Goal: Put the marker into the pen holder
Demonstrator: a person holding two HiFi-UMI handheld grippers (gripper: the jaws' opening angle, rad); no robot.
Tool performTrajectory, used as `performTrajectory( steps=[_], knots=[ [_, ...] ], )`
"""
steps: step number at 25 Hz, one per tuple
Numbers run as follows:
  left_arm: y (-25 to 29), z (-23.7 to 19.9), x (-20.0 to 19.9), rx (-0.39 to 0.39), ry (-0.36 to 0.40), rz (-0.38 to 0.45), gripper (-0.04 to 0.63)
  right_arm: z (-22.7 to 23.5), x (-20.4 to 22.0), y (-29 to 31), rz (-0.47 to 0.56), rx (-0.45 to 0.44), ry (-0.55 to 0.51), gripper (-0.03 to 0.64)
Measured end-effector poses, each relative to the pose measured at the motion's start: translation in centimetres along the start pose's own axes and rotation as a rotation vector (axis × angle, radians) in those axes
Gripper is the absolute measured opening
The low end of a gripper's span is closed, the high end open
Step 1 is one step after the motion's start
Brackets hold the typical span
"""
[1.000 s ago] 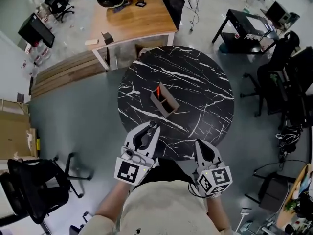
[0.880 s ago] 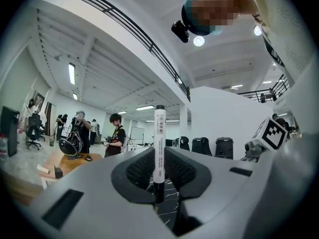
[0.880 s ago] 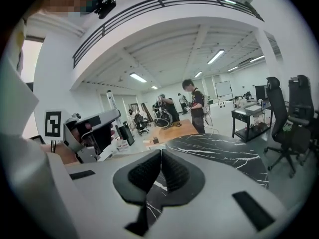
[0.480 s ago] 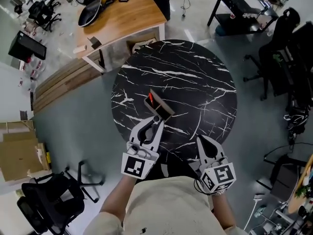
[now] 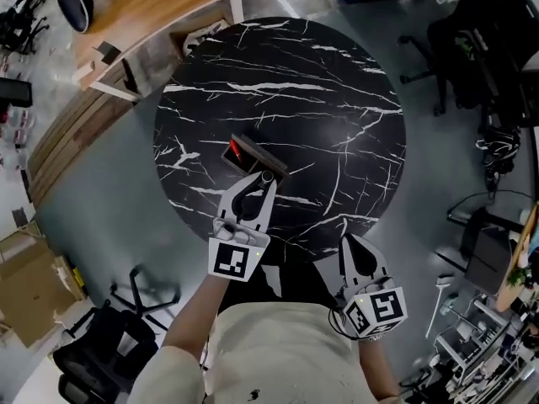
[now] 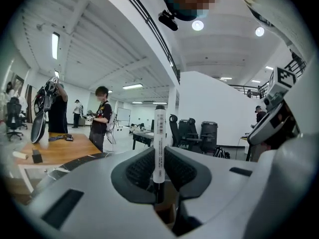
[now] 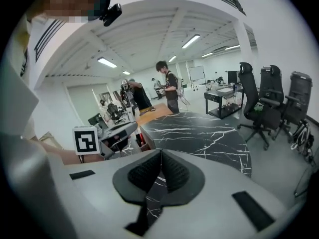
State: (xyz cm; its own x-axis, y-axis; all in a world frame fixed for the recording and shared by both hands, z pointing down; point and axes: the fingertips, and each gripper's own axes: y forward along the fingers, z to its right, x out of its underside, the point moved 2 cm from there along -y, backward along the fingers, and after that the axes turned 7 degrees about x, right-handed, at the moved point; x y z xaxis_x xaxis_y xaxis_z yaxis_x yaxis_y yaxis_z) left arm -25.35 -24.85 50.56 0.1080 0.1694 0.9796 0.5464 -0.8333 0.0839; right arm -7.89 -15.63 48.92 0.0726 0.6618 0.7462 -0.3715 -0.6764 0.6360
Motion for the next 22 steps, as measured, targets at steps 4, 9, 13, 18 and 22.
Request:
performTrajectory(
  steps=[4,9,13,18,22],
  knots=[
    [0.5,0.2,3.6,0.061,0.130,-0.113,0.066,-1.6,1.3,0.8,-0.036,-0.005,-0.001,0.017],
    [1.0,0.3,6.8,0.086,0.216,-0.175,0.066,-1.9,2.7,2.0,-0.065,0.010,0.024,0.017],
    [0.8,-0.2,8.2,0.102,0.223,-0.186,0.066,-2.1,3.3,2.7,-0.078,0.016,0.016,0.017],
    [0.8,-0.7,9.8,0.109,0.212,-0.203,0.066,-2.1,3.4,3.3,-0.078,0.017,0.022,0.017],
    [1.2,-0.7,10.8,0.098,0.204,-0.211,0.066,-2.1,3.7,3.5,-0.081,0.015,0.021,0.017]
  ],
)
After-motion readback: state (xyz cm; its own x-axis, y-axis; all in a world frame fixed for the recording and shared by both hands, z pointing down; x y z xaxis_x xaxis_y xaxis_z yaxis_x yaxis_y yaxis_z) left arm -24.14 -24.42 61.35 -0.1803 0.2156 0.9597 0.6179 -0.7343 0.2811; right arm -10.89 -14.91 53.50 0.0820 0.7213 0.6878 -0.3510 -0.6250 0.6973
